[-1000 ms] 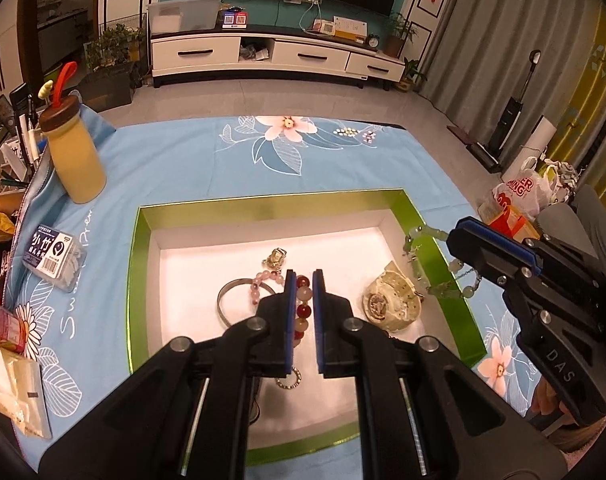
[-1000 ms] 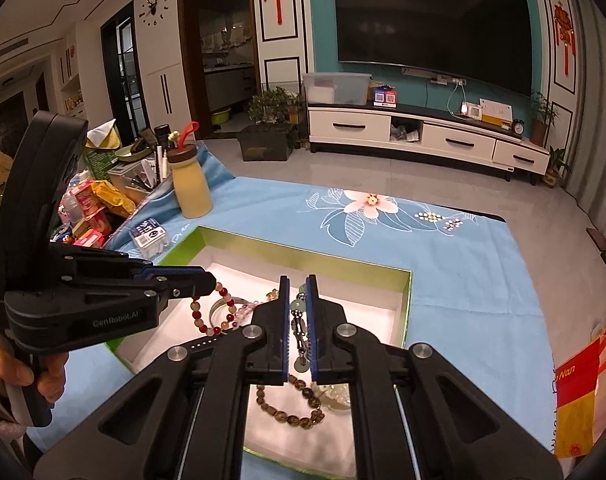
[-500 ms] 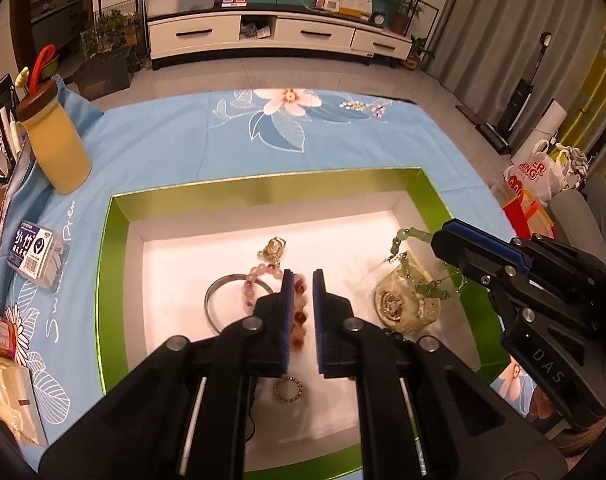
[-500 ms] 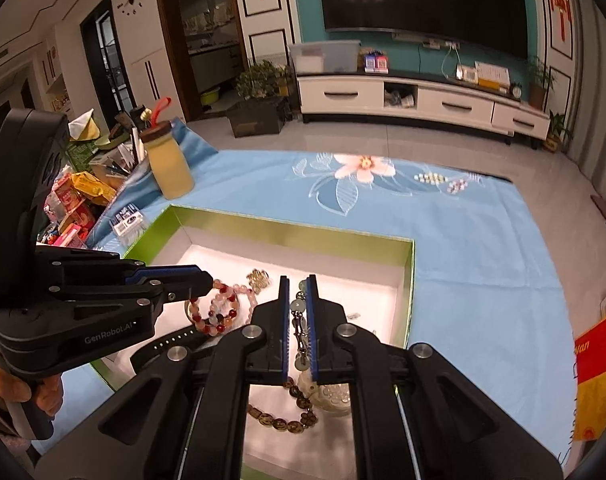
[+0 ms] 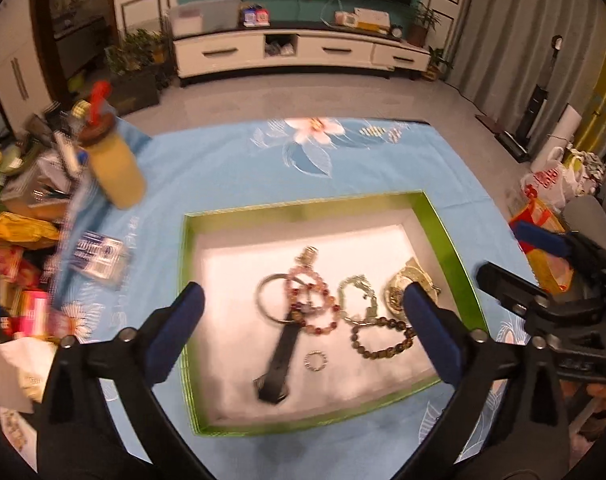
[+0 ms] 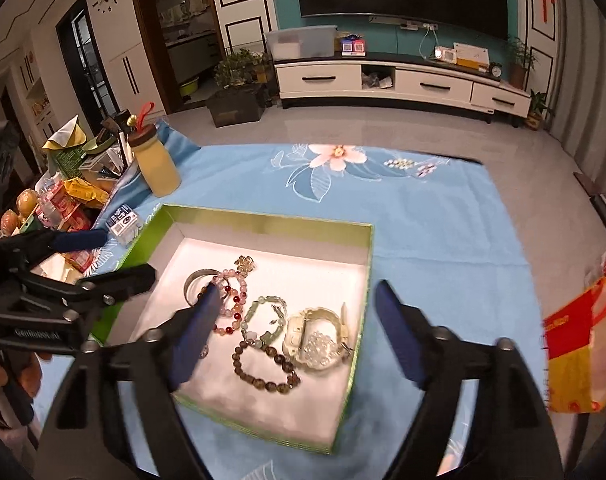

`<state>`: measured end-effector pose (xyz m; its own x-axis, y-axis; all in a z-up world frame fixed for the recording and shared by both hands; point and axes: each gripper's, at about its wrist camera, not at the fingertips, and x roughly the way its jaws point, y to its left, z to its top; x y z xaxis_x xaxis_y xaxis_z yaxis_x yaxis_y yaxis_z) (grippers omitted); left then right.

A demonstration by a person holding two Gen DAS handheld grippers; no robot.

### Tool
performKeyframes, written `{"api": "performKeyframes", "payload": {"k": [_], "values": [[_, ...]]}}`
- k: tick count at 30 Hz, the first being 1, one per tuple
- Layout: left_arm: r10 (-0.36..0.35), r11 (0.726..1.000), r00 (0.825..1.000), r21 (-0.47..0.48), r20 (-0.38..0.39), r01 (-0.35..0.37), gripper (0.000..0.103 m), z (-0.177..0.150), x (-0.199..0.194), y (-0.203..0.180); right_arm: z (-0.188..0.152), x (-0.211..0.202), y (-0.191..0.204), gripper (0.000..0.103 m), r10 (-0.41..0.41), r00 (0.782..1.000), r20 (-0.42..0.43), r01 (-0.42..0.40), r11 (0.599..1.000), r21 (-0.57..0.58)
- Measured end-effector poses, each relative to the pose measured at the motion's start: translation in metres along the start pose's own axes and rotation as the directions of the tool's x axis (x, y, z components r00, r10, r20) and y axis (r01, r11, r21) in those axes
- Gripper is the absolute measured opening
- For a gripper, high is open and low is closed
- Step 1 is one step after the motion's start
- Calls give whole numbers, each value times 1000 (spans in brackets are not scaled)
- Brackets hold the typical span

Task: Organize jewelry
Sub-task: 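Withdraw both tools from the green box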

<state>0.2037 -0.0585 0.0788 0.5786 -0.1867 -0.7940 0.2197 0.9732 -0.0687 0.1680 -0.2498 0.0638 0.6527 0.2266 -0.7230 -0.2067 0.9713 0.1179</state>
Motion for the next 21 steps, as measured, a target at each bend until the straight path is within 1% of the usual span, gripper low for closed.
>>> {"api": "performKeyframes", "payload": {"k": [2, 3, 6, 9, 11, 13, 16, 18, 21], "values": [[23, 1000, 1000, -8, -5, -23, 101, 4, -13, 3, 5, -16, 2, 100, -17, 1000, 2, 17, 1000, -4], [38, 999, 999, -15, -2, -38, 101, 5, -22, 5, 8, -24, 4, 102, -23, 1000, 3, 23, 1000, -8], [93, 995, 996, -22, -11, -93, 101, 10, -40, 8, 17, -43, 10, 102, -39, 999, -18, 38, 999, -17], [68, 997, 997, -43, -24, -69, 101, 12, -57, 12, 24, -55, 17, 102, -48, 997, -56, 47, 999, -22], [32, 997, 999, -69, -36, -35, 101, 14, -66, 13, 29, -59, 23, 102, -57, 996, -71, 55, 998, -32], [69, 995, 996, -72, -53, -73, 101, 15, -71, 12, 31, -63, 29, 102, -68, 994, -83, 64, 997, -47], [120, 991, 992, -53, -32, -122, 101, 15, -82, 8, 32, -66, 37, 102, -69, 993, -93, 64, 996, -61], [140, 989, 990, -48, -21, -141, 101, 16, -86, 7, 32, -67, 40, 102, -68, 993, -92, 62, 995, -72], [155, 986, 988, -57, -27, -156, 101, 16, -86, 8, 32, -66, 42, 102, -71, 993, -94, 65, 995, -73]]}}
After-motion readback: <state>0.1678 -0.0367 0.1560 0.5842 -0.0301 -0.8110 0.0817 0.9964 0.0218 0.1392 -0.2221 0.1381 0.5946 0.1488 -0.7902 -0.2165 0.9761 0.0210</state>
